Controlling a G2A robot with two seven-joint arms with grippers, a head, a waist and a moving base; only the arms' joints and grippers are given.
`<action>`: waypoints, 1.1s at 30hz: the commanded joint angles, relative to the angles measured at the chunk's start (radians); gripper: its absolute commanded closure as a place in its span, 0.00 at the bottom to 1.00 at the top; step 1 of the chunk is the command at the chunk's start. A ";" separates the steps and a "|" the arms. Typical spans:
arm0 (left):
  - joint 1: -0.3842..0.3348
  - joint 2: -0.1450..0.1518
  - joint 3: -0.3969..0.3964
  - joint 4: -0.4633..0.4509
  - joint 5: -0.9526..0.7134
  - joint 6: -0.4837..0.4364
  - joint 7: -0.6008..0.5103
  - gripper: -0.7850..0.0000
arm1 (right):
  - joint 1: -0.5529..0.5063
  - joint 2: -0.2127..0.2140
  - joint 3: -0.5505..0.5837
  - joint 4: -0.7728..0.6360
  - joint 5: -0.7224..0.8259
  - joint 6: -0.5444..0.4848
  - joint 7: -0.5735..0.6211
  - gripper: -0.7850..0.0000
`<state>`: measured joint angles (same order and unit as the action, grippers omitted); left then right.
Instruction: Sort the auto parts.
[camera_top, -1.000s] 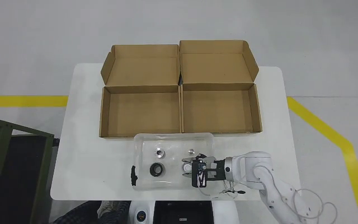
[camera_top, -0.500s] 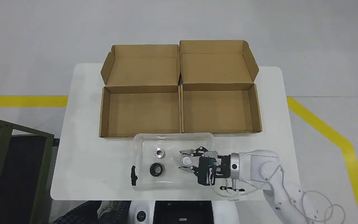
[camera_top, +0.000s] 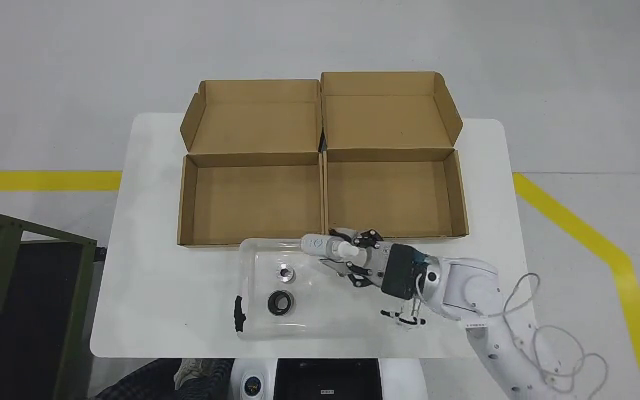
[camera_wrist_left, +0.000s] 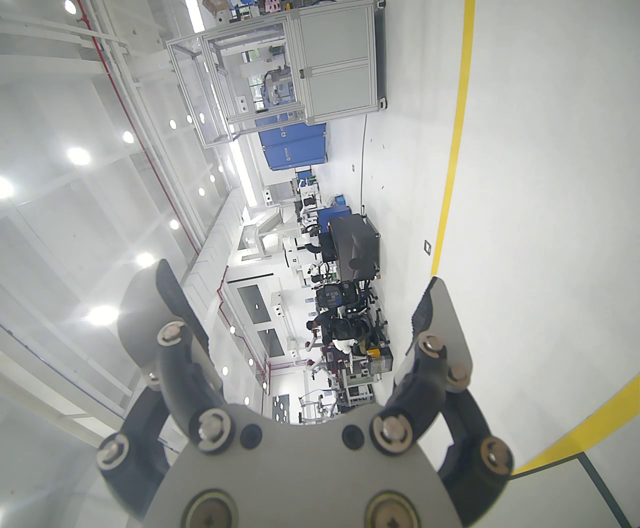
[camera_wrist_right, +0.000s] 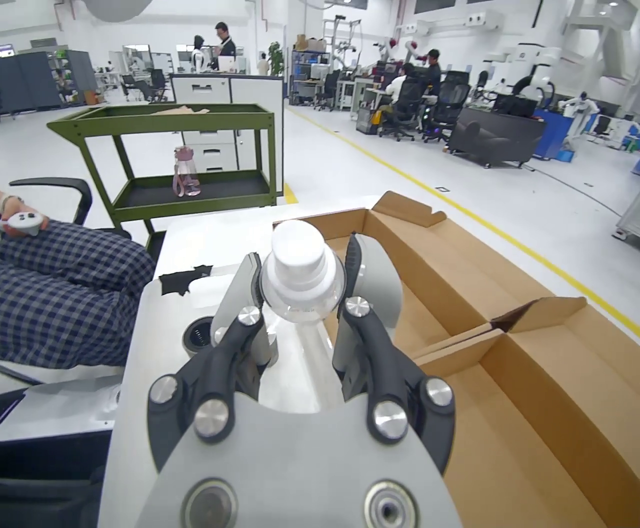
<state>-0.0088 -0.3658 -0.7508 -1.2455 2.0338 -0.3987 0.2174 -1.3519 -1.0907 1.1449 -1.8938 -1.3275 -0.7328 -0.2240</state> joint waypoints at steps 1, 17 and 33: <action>0.000 0.000 0.000 0.000 0.000 0.000 0.000 0.00 | -0.009 0.000 0.016 -0.006 0.007 0.031 -0.016 1.00; 0.000 0.000 0.000 0.000 0.000 0.000 0.000 0.00 | -0.063 0.008 0.102 -0.044 0.020 0.087 -0.074 1.00; 0.000 0.000 0.000 0.000 0.000 0.000 0.000 0.00 | -0.051 0.010 0.125 -0.068 -0.014 0.105 -0.008 1.00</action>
<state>-0.0088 -0.3658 -0.7508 -1.2455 2.0338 -0.3987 0.2174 -1.4065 -1.0812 1.2694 -1.9611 -1.3415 -0.6278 -0.2436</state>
